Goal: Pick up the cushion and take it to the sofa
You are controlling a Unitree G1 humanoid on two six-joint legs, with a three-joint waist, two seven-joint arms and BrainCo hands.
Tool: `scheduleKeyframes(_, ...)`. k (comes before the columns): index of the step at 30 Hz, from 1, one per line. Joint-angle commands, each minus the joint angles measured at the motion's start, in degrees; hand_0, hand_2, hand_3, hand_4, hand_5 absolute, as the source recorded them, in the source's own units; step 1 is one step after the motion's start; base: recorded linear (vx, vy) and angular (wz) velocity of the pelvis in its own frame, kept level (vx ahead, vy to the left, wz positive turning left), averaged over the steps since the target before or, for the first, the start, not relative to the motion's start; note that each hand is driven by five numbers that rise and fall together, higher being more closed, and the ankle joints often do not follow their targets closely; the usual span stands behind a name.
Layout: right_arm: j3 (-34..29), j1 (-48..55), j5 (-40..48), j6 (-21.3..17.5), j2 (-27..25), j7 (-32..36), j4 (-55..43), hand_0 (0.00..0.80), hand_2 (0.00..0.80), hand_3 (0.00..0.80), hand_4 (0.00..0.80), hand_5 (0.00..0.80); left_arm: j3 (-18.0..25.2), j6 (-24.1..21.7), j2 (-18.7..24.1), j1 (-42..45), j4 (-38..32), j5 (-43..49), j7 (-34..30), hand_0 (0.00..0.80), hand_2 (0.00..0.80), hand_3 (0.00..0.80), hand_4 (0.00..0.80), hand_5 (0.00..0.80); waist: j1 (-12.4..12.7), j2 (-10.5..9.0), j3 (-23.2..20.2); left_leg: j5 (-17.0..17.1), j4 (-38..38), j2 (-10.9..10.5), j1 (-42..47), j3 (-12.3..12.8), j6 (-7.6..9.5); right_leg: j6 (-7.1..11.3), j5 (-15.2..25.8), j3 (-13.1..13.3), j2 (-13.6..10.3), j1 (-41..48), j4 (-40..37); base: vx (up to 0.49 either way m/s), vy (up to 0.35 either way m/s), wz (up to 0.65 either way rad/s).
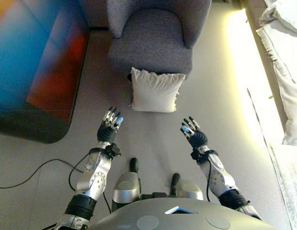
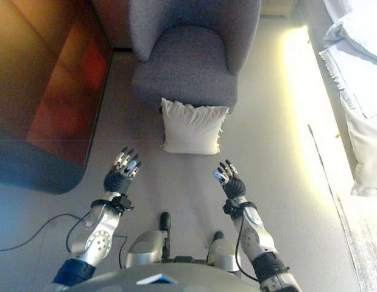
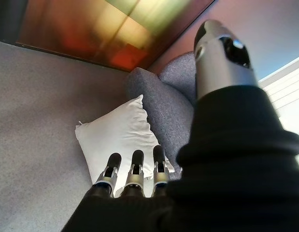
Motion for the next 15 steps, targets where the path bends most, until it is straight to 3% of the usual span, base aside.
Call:
scheduleKeyframes(1, 0.4, -1.4, 1.1, -2.1, -0.3, 0.3, -4.9, 0.0, 0.0, 0.0, 0.0, 0.0, -0.4, -2.5, 0.0, -2.6, -2.3, 2.6, -0.4, 0.0, 0.0, 0.0, 0.0, 0.0, -0.6, 0.71, -0.5, -6.4, 2.2, -2.1, 1.2, 1.0, 1.44, -0.3, 4.2, 0.9, 3.0, -5.7, -0.4, 0.0, 0.0, 0.0)
scheduleKeyframes(15, 0.0, -1.1, 0.4, -2.6, -0.4, 0.2, -4.8, 0.0, 0.0, 0.0, 0.0, 0.0, -0.1, -2.7, 0.0, -2.0, -2.5, 1.6, -0.2, 0.0, 0.0, 0.0, 0.0, 0.0, -0.8, 0.47, -0.4, -7.1, 3.2, -2.3, 1.1, 1.2, 1.66, 0.01, 4.0, 1.3, 2.5, -5.8, 0.1, 0.002, 0.002, 0.0)
